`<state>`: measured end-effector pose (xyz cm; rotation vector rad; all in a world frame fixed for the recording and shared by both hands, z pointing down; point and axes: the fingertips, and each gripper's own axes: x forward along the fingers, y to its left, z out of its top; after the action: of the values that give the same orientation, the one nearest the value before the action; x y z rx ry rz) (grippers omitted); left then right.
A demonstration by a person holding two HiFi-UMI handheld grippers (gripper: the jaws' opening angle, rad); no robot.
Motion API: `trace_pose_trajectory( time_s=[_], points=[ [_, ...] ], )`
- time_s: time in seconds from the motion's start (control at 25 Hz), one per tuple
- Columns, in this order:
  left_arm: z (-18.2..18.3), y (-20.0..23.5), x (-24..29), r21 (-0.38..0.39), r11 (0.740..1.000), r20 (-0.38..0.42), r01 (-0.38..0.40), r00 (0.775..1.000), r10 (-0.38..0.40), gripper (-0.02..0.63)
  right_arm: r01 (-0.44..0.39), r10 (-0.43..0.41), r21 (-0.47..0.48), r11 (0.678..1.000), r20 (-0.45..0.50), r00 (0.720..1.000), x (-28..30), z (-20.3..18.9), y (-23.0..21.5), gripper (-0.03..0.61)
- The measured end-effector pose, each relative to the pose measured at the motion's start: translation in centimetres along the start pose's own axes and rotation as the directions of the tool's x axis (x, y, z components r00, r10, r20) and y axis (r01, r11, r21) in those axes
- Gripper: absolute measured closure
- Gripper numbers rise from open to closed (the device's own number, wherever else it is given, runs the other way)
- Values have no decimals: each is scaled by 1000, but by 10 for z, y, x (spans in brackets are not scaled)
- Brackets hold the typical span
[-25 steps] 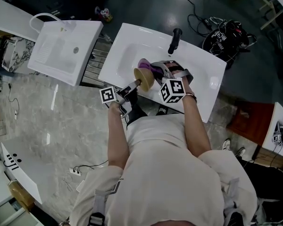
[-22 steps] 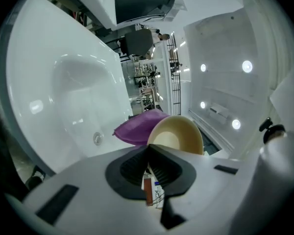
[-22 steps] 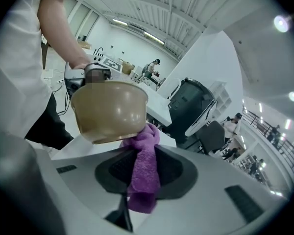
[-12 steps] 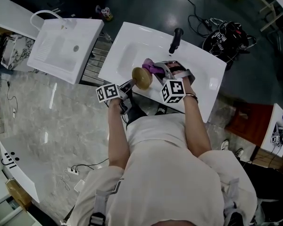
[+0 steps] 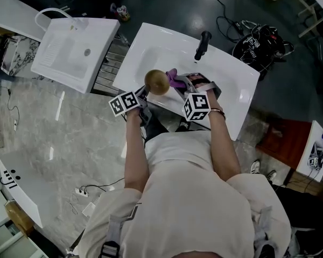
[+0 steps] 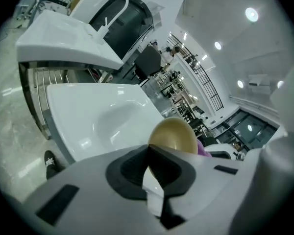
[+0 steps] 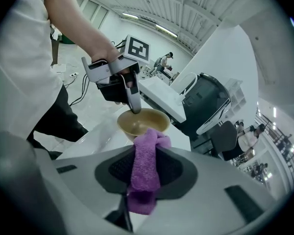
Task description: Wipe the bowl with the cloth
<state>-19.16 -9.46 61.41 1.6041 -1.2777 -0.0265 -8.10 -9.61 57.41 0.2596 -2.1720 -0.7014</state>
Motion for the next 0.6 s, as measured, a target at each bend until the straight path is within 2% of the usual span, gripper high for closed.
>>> trace_pose_trajectory(
  time_s=[0.16,0.32,0.44,0.6],
  points=[
    [10,-3,1,-89,996,74,30,997,-24,603,-57,57,27,998,20,998,1,6,12,486],
    [21,-4,-2,-81,997,112,9,994,0,603,-109,108,25,994,49,993,7,23,30,486],
    [28,-4,6,-67,998,114,-9,993,17,603,-126,110,129,984,124,986,2,33,30,486],
    [53,7,20,-46,997,114,-67,991,72,603,-88,29,317,944,186,982,-9,35,9,486]
  ],
)
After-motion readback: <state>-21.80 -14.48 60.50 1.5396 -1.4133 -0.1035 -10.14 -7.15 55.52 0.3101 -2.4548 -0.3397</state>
